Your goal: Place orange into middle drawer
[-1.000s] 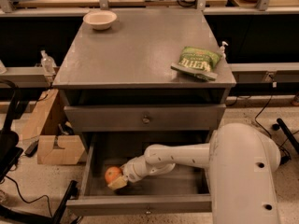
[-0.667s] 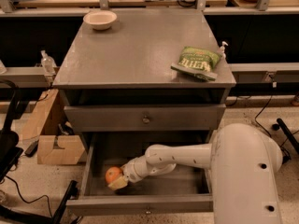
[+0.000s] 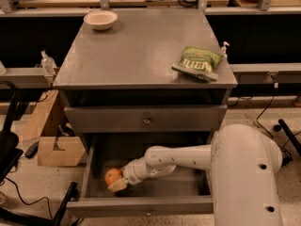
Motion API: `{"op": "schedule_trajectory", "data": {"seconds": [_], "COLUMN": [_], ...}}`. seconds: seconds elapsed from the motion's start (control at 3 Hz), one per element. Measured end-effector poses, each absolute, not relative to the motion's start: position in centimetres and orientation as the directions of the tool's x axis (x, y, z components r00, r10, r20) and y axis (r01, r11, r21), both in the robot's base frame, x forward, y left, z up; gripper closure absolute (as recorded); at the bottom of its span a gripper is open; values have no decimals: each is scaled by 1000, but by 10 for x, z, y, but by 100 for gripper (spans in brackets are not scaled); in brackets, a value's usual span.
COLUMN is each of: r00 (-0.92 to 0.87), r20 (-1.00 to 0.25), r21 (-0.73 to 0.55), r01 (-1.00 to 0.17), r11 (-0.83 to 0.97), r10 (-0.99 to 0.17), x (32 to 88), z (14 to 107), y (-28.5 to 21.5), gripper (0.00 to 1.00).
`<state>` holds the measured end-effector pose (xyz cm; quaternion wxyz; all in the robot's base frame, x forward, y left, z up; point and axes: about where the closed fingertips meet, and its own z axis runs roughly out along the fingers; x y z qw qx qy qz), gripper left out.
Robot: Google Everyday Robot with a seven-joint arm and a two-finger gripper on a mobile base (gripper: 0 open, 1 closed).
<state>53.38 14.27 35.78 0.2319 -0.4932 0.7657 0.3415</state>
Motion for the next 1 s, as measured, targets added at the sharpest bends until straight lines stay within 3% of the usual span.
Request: {"op": "schedule_trajectory", "data": {"seconds": [0.33,1.0], "r00": [-406,-406], "r20": [-691,-691], "r21": [297,298], "r01": [-914,-914], "r11": [276,275], "r10": [-598,-598], "x": [532,531], "z": [357,357], "y": [145,145], "gripper": [3,0]}}
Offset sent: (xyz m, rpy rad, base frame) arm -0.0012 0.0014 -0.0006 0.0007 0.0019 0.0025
